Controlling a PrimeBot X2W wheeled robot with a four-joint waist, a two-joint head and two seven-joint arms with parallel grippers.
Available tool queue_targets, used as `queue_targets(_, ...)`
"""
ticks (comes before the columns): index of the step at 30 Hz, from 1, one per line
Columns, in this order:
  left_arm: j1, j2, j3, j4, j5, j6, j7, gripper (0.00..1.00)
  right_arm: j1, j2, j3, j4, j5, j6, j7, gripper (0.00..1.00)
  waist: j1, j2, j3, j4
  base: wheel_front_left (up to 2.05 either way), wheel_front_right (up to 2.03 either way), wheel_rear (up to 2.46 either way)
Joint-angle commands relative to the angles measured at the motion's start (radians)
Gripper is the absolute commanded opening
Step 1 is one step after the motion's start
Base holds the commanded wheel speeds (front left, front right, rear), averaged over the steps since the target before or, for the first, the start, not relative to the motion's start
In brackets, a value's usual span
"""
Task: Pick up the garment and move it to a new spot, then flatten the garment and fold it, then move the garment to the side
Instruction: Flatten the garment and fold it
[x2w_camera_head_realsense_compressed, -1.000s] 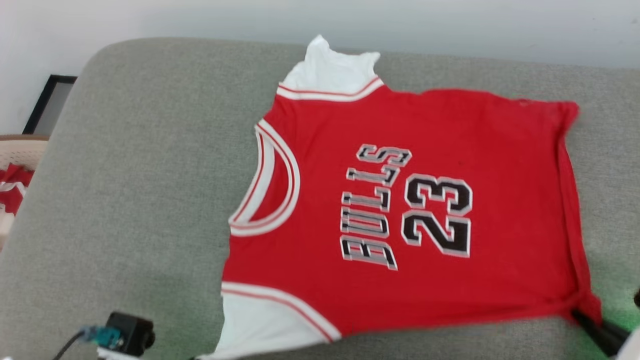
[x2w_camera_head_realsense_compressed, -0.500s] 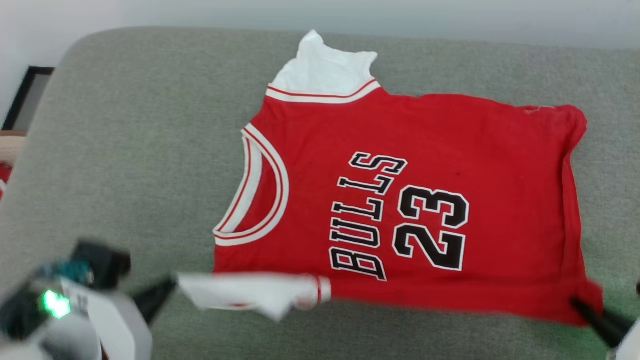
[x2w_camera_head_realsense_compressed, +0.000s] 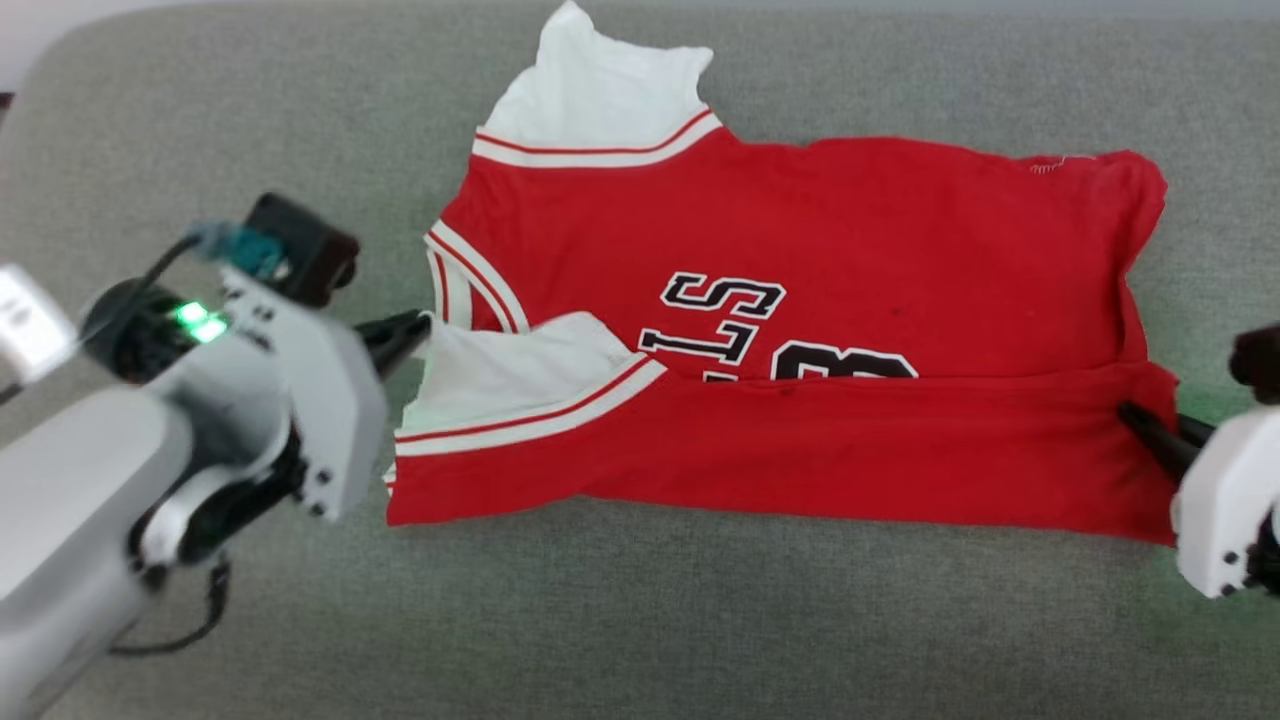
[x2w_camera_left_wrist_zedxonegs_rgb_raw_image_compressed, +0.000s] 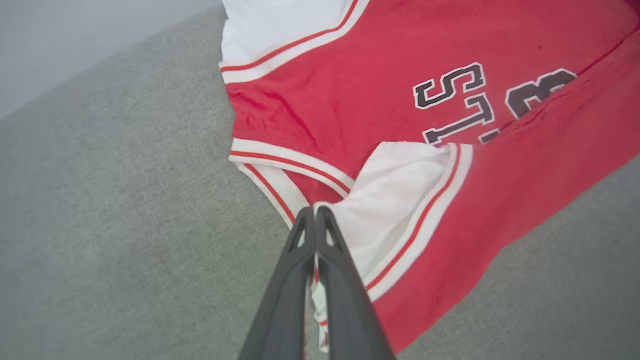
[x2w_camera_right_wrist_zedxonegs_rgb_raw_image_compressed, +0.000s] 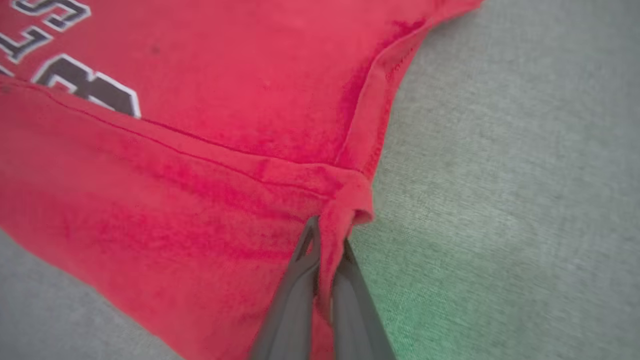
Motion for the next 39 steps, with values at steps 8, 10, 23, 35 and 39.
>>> queue_targets(8,-0.067,-0.161,-0.049,0.299,-0.050,-0.096,0.093,0.00,-0.110,0.006,0.125,0.173,0.035,-0.001,0.027,0.00,0.0000,-0.0001,0.030,-0.004,0.00,0.00,0.00)
queue_targets(10,-0.068,-0.182,-0.057,0.352,-0.064,-0.104,0.113,0.00,-0.126,0.008,0.143,0.199,0.048,-0.002,0.025,0.00,0.0000,-0.0001,0.031,-0.006,0.00,0.00,0.00)
queue_targets(23,-0.088,-0.248,-0.042,0.491,-0.120,-0.107,0.147,0.55,-0.193,0.003,0.211,0.286,0.083,-0.002,0.039,0.00,0.0000,-0.0001,-0.010,0.001,0.00,0.00,0.00)
queue_targets(35,-0.026,-0.172,-0.016,0.382,-0.129,-0.027,0.109,1.00,-0.218,-0.002,0.207,0.271,0.083,-0.001,-0.025,1.00,0.0000,-0.0001,-0.089,0.009,0.00,0.00,0.00)
queue_targets(39,0.031,-0.133,-0.008,0.299,-0.156,0.010,0.106,1.00,-0.192,0.006,0.171,0.242,0.053,-0.001,-0.103,1.00,0.0000,-0.0001,-0.112,0.001,0.00,0.00,0.00)
